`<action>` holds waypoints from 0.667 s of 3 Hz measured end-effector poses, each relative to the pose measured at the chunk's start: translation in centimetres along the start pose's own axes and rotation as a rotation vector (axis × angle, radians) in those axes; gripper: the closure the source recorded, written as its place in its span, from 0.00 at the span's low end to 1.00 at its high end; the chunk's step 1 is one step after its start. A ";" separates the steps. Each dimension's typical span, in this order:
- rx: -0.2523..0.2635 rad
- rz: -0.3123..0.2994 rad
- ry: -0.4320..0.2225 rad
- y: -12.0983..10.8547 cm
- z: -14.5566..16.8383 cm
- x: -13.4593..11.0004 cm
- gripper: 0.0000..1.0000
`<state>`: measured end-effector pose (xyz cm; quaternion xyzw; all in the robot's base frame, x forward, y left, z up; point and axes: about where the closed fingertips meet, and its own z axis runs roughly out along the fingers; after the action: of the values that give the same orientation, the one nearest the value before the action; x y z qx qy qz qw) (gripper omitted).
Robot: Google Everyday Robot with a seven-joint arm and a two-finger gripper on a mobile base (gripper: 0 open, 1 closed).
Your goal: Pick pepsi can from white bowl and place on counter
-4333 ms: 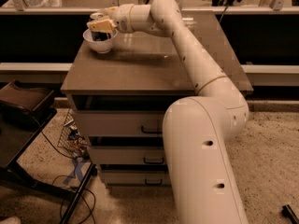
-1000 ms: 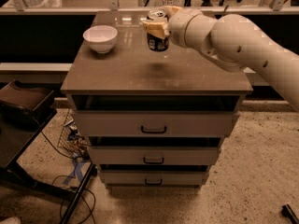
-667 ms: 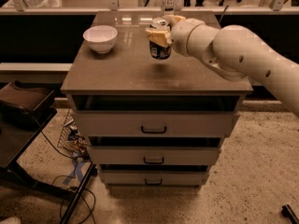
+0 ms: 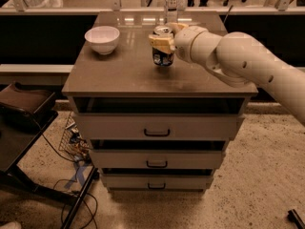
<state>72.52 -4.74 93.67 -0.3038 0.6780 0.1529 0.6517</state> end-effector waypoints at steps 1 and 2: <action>-0.038 0.036 -0.005 0.1 0.9 1.0 1.00; -0.046 0.041 -0.006 0.3 1.1 1.1 0.86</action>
Offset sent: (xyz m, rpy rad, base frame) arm 0.0066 0.0043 -0.0114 0.0313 0.0273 0.0355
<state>73.24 -4.10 92.39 -0.3043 0.6786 0.1826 0.6431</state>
